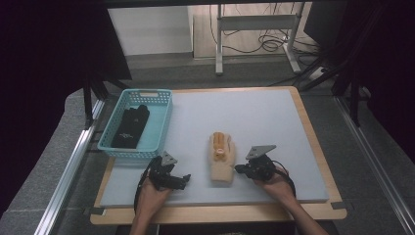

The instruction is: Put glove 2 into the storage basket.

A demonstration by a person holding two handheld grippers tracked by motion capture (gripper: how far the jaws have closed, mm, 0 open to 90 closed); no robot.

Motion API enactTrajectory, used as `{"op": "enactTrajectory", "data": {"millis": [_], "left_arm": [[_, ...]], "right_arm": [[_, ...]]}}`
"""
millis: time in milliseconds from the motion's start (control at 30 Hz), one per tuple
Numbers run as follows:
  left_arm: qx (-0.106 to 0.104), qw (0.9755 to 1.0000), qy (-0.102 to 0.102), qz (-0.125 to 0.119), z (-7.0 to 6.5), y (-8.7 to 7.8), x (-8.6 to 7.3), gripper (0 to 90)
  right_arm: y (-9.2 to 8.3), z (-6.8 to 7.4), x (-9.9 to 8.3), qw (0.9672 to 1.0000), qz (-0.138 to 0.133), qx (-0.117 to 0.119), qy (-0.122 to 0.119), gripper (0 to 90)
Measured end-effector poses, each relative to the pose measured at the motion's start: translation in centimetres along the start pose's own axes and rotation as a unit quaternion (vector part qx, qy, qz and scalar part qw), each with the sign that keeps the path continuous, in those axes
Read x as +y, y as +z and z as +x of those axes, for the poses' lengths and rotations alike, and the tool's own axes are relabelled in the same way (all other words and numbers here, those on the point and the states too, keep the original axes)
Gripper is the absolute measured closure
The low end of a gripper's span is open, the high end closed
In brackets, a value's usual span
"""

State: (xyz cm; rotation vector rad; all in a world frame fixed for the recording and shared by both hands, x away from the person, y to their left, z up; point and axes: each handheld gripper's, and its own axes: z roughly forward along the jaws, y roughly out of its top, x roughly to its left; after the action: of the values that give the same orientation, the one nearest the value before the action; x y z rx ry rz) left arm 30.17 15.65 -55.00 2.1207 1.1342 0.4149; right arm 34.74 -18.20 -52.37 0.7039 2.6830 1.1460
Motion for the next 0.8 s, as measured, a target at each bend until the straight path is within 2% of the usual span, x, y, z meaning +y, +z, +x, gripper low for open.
{"op": "enactTrajectory", "data": {"millis": [167, 433, 800], "left_arm": [[-0.004, 1.0000, -0.003, 0.004, 0.1, 0.1, 0.0, 1.8], [-0.005, 1.0000, -0.006, 0.003, 0.1, 0.1, 0.0, 1.8], [-0.005, 1.0000, -0.006, 0.003, 0.1, 0.1, 0.0, 1.8]], "right_arm": [[0.7, 0.5, 0.3, 1.0000, 0.003, 0.005, -0.007, 88.3], [1.8, 0.8, 0.9, 0.9999, 0.000, 0.017, 0.000, 88.5], [4.3, 1.7, 3.0, 0.9997, -0.002, 0.023, -0.009, 88.4]]}}
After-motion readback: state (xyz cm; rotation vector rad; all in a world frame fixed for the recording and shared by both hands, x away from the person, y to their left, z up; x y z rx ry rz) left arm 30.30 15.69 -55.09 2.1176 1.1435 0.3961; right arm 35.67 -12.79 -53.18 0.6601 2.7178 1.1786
